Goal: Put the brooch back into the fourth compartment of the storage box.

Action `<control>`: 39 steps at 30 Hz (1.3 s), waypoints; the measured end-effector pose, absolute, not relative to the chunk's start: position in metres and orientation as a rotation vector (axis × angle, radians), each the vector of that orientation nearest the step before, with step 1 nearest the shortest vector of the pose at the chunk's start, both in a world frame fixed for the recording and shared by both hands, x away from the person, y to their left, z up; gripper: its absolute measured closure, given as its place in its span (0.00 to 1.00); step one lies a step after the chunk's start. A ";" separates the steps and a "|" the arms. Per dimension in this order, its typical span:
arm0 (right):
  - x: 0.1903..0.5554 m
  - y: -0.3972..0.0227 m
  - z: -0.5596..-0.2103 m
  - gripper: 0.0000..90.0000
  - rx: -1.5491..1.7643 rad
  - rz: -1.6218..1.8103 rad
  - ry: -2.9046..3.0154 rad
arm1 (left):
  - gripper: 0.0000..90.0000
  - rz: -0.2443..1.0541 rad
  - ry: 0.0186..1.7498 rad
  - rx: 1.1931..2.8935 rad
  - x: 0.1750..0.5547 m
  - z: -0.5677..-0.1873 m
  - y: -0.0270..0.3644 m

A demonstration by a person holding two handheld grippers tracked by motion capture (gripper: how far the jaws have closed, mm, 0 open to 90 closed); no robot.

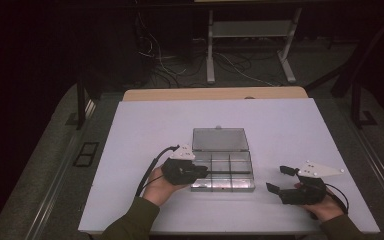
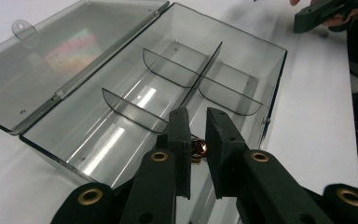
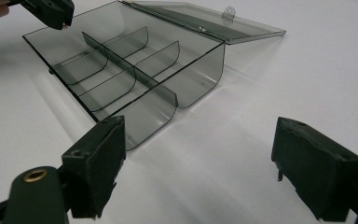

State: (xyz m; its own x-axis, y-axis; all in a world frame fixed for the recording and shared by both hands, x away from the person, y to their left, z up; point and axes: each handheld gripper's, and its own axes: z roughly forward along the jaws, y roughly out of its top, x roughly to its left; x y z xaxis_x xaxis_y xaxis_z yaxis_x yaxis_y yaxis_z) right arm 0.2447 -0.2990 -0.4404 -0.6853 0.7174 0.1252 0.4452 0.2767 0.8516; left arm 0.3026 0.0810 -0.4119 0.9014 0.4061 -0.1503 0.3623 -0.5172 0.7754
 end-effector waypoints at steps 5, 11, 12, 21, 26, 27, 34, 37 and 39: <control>0.245 -0.299 -0.440 0.19 1.067 1.369 2.266 | 0.88 0.055 0.553 2.180 0.303 -0.415 0.081; 0.245 -0.299 -0.440 0.19 1.069 1.368 2.266 | 0.88 0.049 0.557 2.206 0.303 -0.419 0.078; 0.245 -0.299 -0.441 0.19 1.069 1.369 2.265 | 0.88 0.048 0.559 2.207 0.302 -0.420 0.078; 0.245 -0.300 -0.440 0.19 1.070 1.369 2.263 | 0.88 0.043 0.565 2.245 0.302 -0.423 0.076; 0.245 -0.299 -0.440 0.19 1.068 1.369 2.264 | 0.87 0.039 0.571 2.251 0.302 -0.423 0.076; 0.245 -0.300 -0.440 0.19 1.068 1.369 2.263 | 0.86 0.041 0.572 2.251 0.302 -0.423 0.076; 0.245 -0.300 -0.441 0.19 1.069 1.368 2.264 | 0.81 0.045 0.575 2.243 0.302 -0.423 0.077; 0.245 -0.300 -0.440 0.19 1.069 1.368 2.264 | 0.79 0.051 0.578 2.234 0.302 -0.422 0.078; 0.245 -0.300 -0.440 0.19 1.069 1.368 2.264 | 0.76 0.056 0.580 2.222 0.302 -0.421 0.078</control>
